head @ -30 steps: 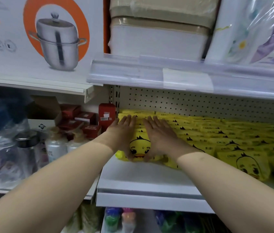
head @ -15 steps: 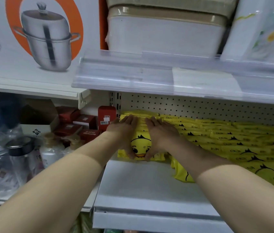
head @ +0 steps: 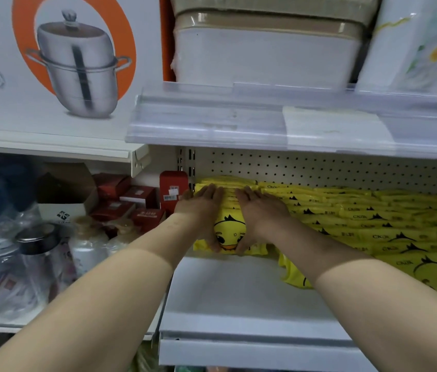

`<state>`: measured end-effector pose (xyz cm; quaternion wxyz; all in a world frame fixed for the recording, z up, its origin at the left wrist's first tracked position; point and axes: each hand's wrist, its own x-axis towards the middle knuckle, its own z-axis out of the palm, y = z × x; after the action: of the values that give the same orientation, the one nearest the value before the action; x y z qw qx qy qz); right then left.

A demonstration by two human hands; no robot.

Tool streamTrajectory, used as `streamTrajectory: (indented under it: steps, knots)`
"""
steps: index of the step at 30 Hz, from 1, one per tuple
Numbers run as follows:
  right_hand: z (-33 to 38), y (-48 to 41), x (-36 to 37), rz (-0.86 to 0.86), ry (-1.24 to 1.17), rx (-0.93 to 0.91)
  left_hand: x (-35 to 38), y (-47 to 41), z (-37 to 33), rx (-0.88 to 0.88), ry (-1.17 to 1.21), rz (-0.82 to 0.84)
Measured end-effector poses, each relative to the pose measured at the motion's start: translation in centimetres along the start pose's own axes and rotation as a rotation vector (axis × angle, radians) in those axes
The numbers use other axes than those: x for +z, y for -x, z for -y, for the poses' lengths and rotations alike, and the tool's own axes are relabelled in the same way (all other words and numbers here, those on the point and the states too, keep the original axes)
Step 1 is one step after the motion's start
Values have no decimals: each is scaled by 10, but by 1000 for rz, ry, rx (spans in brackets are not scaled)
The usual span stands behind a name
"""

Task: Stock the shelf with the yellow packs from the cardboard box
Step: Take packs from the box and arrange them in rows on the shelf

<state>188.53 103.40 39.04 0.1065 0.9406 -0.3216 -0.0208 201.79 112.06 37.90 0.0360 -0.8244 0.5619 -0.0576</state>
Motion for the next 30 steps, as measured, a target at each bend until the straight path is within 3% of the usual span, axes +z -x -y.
streamTrajectory:
  steps: [5,8,12,14,18,30]
  knots:
    - [1,13,0,3,-30,-14,6,22,-4,-57,79,-110]
    - [-6,29,-13,65,-194,1,12,40,-3,-56,177,-230]
    - [-28,41,-27,59,-520,103,24,54,9,-86,779,-344]
    - [-33,44,-30,71,-635,126,26,53,9,-168,1072,-311]
    - [-19,44,-30,98,-652,130,26,39,1,-327,1375,-224]
    - [-11,8,0,43,-453,37,31,17,-13,-378,1479,-213]
